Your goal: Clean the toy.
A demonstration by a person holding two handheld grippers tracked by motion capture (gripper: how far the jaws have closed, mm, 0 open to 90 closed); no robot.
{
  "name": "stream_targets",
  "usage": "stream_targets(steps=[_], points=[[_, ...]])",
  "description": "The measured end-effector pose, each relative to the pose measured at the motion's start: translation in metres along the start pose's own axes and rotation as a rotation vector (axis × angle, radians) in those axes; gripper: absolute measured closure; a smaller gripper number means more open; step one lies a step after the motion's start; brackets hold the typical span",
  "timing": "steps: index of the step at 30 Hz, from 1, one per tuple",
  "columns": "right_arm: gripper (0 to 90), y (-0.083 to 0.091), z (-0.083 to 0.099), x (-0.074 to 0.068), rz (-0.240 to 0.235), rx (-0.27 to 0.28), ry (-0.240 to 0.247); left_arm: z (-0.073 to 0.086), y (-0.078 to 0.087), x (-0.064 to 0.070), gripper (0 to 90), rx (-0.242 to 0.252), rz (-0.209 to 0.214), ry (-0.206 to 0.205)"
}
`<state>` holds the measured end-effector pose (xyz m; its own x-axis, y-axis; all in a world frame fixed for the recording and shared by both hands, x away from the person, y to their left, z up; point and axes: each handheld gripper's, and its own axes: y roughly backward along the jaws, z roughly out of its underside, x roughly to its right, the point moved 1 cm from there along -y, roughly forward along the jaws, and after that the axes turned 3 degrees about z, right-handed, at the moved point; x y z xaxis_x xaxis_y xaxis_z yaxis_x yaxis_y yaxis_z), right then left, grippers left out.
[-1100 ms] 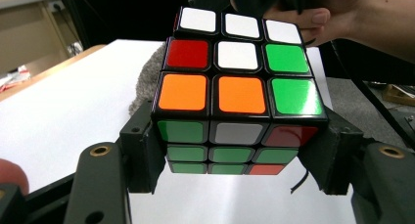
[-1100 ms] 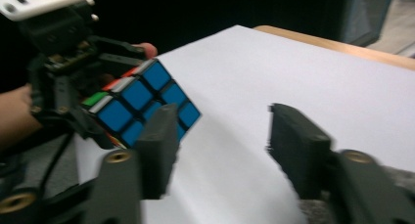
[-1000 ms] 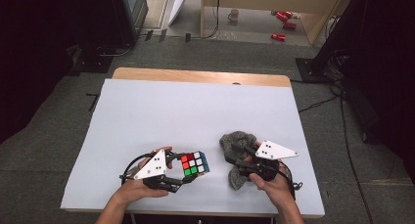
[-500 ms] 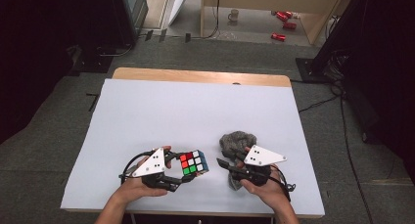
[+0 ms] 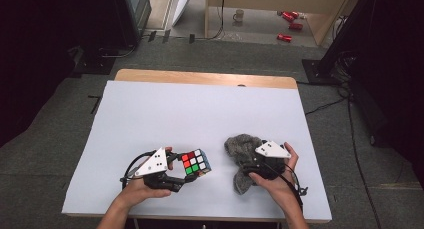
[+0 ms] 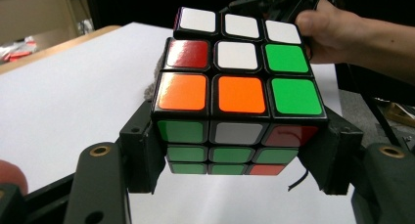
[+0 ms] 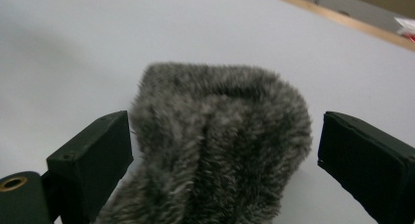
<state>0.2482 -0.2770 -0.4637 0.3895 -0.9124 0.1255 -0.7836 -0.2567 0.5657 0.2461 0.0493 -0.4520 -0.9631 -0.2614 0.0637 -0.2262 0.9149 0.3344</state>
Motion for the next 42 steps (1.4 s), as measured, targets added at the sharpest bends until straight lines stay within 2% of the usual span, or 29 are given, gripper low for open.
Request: stream_targets(steps=[2,6,9,12,15,18,19,22,25,26,29,34,38,42], points=[[13.2,-0.006,0.003,0.000,0.038,-0.028,-0.001,0.001,-0.001,-0.001,34.4,-0.013,-0.014,0.008],[41.7,-0.015,0.012,0.000,0.095,-0.067,0.000,0.001,0.000,-0.002,34.4,-0.011,-0.010,0.030],[63.9,-0.016,0.015,0.002,0.080,-0.058,-0.019,0.000,0.001,-0.004,34.4,-0.015,-0.014,0.046],[77.0,-0.009,0.011,0.005,0.047,-0.002,-0.048,0.001,0.000,-0.005,34.4,-0.032,-0.033,0.056],[80.3,0.002,0.004,0.007,0.011,0.054,-0.079,0.000,-0.001,-0.005,34.4,-0.042,-0.048,0.058],[81.5,0.016,-0.005,0.008,-0.049,0.116,-0.129,-0.002,-0.005,-0.004,34.4,-0.060,-0.062,0.060],[81.7,0.024,-0.010,0.006,-0.082,0.155,-0.131,-0.002,-0.006,-0.004,34.4,-0.067,-0.066,0.058],[82.0,0.036,-0.021,-0.003,-0.134,0.196,-0.109,-0.002,-0.013,-0.002,34.4,-0.105,-0.093,0.052],[82.1,0.047,-0.031,-0.017,-0.179,0.229,-0.070,-0.003,-0.016,-0.001,34.4,-0.126,-0.113,0.048],[82.1,0.049,-0.034,-0.022,-0.195,0.239,-0.055,-0.003,-0.019,0.000,34.4,-0.152,-0.135,0.045],[82.1,0.055,-0.041,-0.038,-0.242,0.248,-0.013,-0.004,-0.024,0.002,34.4,-0.183,-0.150,0.045],[82.1,0.053,-0.044,-0.064,-0.301,0.225,0.052,-0.005,-0.031,0.007,34.5,-0.216,-0.168,0.027],[82.0,0.049,-0.044,-0.076,-0.360,0.196,0.078,-0.006,-0.035,0.010,34.4,-0.220,-0.164,0.014],[82.0,0.046,-0.043,-0.083,-0.422,0.183,0.077,-0.006,-0.039,0.015,34.5,-0.233,-0.160,-0.007]])
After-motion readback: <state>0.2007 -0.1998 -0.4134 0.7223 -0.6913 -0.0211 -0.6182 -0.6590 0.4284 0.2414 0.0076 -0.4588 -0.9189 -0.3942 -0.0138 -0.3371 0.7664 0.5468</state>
